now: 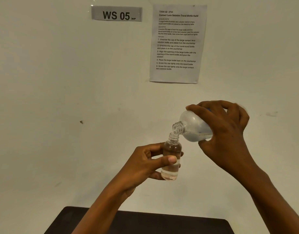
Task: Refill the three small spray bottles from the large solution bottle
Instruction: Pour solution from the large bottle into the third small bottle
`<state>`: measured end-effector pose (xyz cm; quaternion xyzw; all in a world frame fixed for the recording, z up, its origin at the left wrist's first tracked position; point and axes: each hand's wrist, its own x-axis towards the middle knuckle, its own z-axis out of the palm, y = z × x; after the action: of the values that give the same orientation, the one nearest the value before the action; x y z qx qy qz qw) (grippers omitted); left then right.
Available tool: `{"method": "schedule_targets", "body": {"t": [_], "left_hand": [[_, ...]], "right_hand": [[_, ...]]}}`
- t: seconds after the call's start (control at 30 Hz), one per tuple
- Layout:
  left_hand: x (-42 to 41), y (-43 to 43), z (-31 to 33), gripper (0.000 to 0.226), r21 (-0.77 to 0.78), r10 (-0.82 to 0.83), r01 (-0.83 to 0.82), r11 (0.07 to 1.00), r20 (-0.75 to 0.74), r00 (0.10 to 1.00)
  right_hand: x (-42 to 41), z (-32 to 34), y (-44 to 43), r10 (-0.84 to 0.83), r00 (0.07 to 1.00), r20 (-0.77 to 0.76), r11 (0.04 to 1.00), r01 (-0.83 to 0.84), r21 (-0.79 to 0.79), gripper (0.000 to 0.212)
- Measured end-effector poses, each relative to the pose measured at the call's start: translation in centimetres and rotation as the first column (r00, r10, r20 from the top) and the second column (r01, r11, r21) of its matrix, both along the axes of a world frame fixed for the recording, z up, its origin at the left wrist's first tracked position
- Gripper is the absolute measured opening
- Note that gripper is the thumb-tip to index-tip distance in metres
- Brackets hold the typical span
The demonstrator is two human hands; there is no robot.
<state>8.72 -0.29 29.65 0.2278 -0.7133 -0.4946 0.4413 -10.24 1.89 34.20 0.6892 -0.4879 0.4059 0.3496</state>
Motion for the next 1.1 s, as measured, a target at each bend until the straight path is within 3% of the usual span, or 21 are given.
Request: {"method": "schedule_targets", "body": {"t": [0.83, 1.1], "left_hand": [[0.0, -0.4, -0.5, 0.031, 0.015, -0.003, 0.003, 1.000, -0.010, 1.000], [-0.6, -0.3, -3.2, 0.034, 0.096, 0.020, -0.018, 0.995, -0.019, 1.000]], "right_hand": [[-0.1, -0.4, -0.1, -0.020, 1.000, 0.003, 1.000, 0.020, 0.006, 0.084], [-0.1, -4.2, -0.6, 0.068, 0.989, 0.133, 0.993, -0.080, 0.091, 0.086]]}}
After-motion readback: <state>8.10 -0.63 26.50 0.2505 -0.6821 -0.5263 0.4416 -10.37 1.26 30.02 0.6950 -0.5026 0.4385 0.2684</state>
